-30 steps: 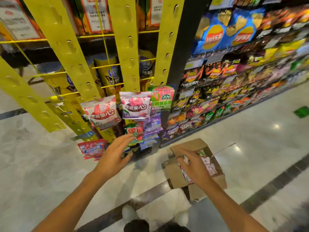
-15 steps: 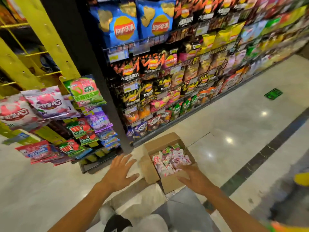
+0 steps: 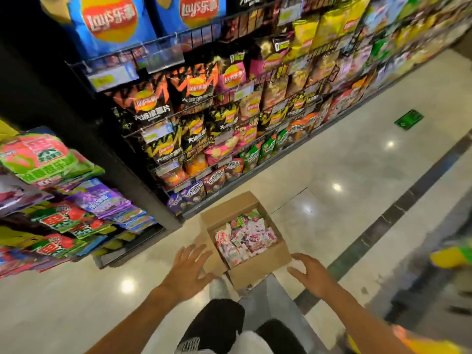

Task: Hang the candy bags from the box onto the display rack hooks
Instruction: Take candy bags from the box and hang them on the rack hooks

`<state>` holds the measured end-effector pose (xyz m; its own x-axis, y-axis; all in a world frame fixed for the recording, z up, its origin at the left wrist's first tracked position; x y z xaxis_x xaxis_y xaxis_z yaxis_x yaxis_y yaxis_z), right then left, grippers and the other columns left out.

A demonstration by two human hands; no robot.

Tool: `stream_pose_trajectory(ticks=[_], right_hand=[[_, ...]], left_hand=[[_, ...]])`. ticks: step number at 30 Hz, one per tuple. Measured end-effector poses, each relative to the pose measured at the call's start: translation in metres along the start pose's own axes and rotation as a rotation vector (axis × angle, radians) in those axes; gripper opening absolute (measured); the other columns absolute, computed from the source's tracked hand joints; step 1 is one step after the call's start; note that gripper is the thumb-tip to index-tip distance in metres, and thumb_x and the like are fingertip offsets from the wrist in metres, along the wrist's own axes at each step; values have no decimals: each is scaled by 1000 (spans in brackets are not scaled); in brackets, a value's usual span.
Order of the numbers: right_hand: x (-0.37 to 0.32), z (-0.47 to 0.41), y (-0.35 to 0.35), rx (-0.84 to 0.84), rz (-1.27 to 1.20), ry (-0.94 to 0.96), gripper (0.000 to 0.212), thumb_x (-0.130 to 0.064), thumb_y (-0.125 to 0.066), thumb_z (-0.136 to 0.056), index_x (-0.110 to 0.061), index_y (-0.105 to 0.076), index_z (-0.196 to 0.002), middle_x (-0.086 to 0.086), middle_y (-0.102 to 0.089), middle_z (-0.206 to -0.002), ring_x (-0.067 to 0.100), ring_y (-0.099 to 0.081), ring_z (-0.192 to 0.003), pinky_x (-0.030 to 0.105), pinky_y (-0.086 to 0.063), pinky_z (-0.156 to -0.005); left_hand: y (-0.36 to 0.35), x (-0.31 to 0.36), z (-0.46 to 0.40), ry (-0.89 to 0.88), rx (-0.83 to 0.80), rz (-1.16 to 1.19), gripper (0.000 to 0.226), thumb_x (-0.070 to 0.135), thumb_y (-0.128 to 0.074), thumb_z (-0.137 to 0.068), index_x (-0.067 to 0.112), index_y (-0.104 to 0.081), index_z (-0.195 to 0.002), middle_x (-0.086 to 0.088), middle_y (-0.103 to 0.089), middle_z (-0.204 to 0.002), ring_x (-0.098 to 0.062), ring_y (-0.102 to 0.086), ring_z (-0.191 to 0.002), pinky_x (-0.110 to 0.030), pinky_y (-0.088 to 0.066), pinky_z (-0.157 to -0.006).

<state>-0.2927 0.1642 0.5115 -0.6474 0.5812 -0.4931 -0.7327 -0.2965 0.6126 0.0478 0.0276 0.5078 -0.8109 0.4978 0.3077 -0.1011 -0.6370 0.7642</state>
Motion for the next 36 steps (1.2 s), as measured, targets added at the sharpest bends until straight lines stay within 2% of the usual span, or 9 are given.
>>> stream_pose_trajectory(ticks=[3,5,12,15,19,24,28,32,36], right_hand=[[2,-21,12,-32,55,-85,80,-71,-54,-86,-17,-49,-144,2,-53,-145,20,-53,-130,21,-37,-105],[18,-50,15,-46,72,-118,56,-44,-62,-95,-17,-51,-142,4,-56,-143,23,-60,-119,28,-44,-102],[72,-176,-22,-176,110,-103,55,-41,-68,-92,-19,-52,-141,0,-56,-141,23,-60,-119,36,-47,-105],[118,-253,-65,-262,154,-49,57,-39,-67,-94,-21,-47,-144,-7,-52,-139,17,-50,-130,30,-40,-110],[187,-365,-127,-311,200,-17,62,-40,-69,-91,-24,-45,-145,-3,-58,-138,19,-58,-122,27,-45,-103],[256,-481,-209,-347,110,49,83,-48,-65,-79,-36,-29,-153,-3,-44,-154,23,-56,-129,47,-52,-100],[291,-547,-274,-361,30,68,71,-35,-76,-79,-35,-45,-143,2,-55,-144,21,-54,-131,49,-46,-108],[305,-577,-316,-254,132,142,44,-17,-83,-81,-13,-69,-122,6,-70,-120,23,-65,-112,35,-49,-101],[294,-566,-311,-194,65,143,33,-16,-80,-84,-11,-74,-116,3,-75,-111,7,-67,-99,8,-44,-85]], left_hand=[[-17,-11,-41,14,-16,35,70,70,-20,-97,23,-63,-126,-6,-64,-132,-36,-63,-117,-56,-51,-96],[-26,-12,-68,25,-22,63,67,67,-24,-97,21,-63,-125,-8,-65,-130,-37,-65,-114,-54,-53,-94],[-94,-19,-149,117,6,288,69,65,-34,-91,24,-48,-145,-4,-45,-152,-32,-42,-140,-50,-39,-113],[-156,-24,-204,143,58,312,70,65,-28,-97,16,-54,-140,-8,-51,-146,-33,-50,-132,-45,-43,-108],[-245,-27,-290,178,66,444,72,66,-24,-98,14,-58,-133,-9,-61,-135,-32,-60,-121,-42,-49,-101],[-361,-53,-388,239,95,588,62,56,-47,-88,18,-55,-137,-6,-53,-144,-31,-52,-130,-45,-45,-105],[-428,-66,-439,255,71,626,75,56,-39,-83,12,-49,-144,-10,-47,-149,-32,-44,-136,-53,-41,-109],[-463,-78,-454,266,60,633,74,55,-37,-85,14,-43,-147,-5,-42,-151,-25,-34,-140,-40,-30,-117],[-469,-78,-438,286,99,666,54,31,-57,-88,15,-50,-139,-6,-49,-143,-28,-43,-134,-41,-41,-108]])
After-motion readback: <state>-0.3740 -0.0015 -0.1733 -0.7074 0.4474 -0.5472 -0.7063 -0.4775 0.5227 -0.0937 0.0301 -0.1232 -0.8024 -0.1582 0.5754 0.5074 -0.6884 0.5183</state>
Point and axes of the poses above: each hand's wrist, its own z-axis away from the middle knuckle, its own y-axis out of the back of the hand, x = y × z, the point moved 6 cm from there along -z, towards the middle knuckle
